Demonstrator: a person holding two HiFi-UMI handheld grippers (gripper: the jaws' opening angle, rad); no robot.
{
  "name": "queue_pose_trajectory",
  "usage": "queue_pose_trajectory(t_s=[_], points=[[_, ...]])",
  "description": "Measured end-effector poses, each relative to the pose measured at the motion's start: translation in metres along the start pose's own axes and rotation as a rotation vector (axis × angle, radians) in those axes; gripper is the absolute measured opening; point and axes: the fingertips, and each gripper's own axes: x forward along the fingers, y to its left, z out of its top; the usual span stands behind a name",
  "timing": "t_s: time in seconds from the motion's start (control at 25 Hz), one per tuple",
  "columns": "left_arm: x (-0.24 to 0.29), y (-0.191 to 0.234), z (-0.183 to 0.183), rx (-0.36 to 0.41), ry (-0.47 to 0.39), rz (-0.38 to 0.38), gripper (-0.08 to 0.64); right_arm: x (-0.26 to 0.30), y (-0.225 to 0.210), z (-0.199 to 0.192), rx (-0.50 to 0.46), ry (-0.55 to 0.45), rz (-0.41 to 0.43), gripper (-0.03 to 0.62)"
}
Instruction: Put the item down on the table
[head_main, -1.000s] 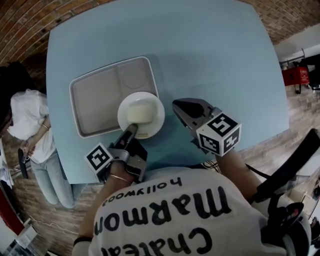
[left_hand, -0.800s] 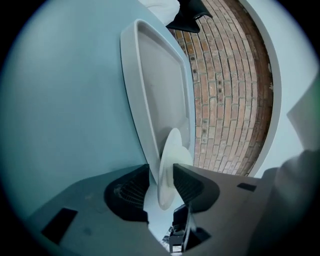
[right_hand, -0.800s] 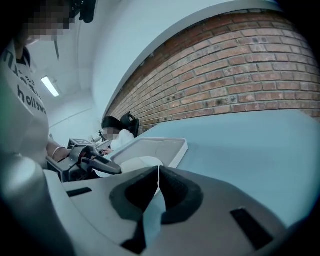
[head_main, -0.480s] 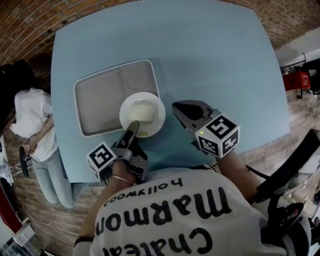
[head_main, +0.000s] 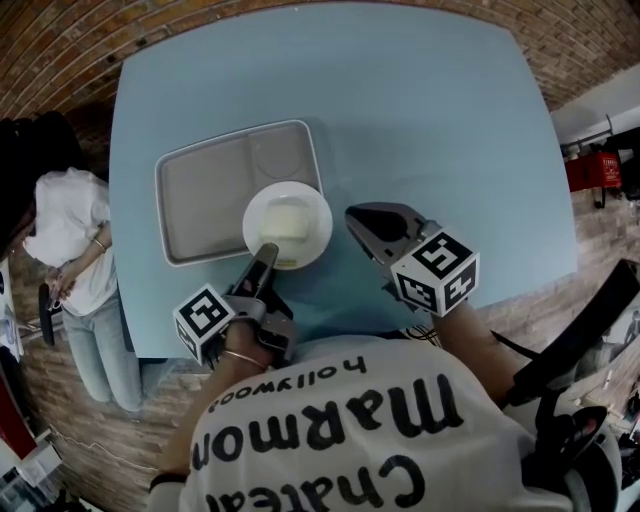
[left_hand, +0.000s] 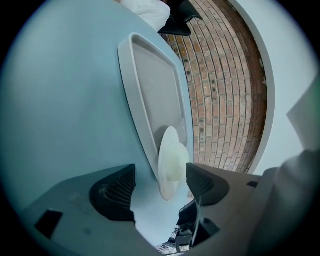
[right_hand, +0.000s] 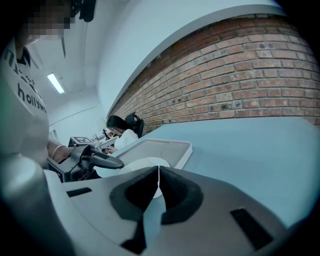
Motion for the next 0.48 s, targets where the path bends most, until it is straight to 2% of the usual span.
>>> queue_pose_trajectory(t_s=[0.2, 0.36, 0.48], points=[[-0.01, -0.003, -0.004, 0.067, -0.016, -0.013, 0.296, -0.013, 0.003, 0.003, -0.026, -0.012, -0.005, 0.011], [-0.029, -0.019, 0.012, 0.209, -0.138, -0.047, 0.295, -0.03, 0.006, 0.002, -0.05, -0.021, -0.009, 0.011], [-0.045, -0.032, 0.023, 0.256, -0.206, -0.122, 0.293, -0.039, 0.01, 0.001, -0.064, -0.03, -0.014, 0.011]])
